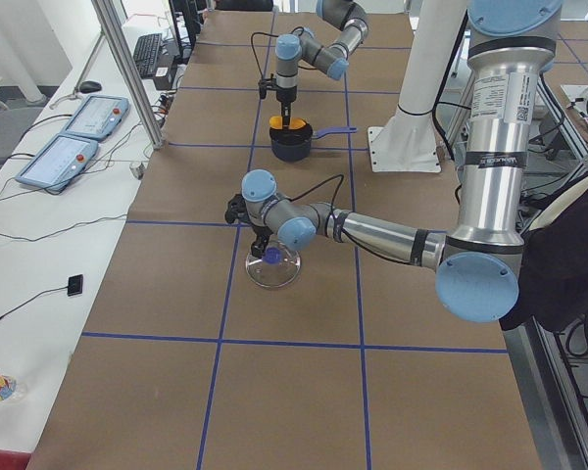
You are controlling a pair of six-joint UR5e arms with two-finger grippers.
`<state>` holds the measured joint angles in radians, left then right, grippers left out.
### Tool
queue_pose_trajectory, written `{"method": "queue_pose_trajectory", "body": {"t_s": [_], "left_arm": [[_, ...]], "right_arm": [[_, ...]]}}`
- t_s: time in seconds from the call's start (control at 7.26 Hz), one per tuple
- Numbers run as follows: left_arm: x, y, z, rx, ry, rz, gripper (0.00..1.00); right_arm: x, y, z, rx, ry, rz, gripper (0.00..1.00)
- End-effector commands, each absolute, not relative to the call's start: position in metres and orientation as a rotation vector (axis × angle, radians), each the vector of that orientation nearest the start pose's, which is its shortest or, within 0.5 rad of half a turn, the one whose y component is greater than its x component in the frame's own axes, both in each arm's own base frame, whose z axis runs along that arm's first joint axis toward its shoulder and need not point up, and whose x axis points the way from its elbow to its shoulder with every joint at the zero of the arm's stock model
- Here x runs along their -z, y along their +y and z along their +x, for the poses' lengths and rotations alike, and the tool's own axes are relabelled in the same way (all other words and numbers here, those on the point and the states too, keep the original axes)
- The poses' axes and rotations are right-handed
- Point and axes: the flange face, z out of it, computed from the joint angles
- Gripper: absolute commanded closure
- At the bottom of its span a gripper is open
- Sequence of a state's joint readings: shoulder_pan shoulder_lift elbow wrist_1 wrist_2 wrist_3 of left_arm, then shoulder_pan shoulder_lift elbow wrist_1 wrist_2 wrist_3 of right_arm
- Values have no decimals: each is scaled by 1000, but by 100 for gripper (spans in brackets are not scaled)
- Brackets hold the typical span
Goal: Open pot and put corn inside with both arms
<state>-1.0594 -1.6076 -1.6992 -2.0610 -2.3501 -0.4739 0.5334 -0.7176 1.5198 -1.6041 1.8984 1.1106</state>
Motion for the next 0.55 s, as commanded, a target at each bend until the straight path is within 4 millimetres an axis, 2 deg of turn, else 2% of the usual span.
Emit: {"method": "queue_pose_trajectory", "body": {"t_s": [0.0,0.14,0.28,0.41], "left_arm": [[-516,-489,200,-288,959,194,2],[-517,-489,200,-286,957,191,2],[-517,-489,200,-286,957,191,2],[-517,-490,199,-285,957,192,2]], "right_arm": [[-165,-440,-593,76,-808,87,76],[-166,-434,-597,81,-805,89,74],[-166,-435,-597,87,-803,96,57],[-166,-435,-598,94,-812,103,1]]}}
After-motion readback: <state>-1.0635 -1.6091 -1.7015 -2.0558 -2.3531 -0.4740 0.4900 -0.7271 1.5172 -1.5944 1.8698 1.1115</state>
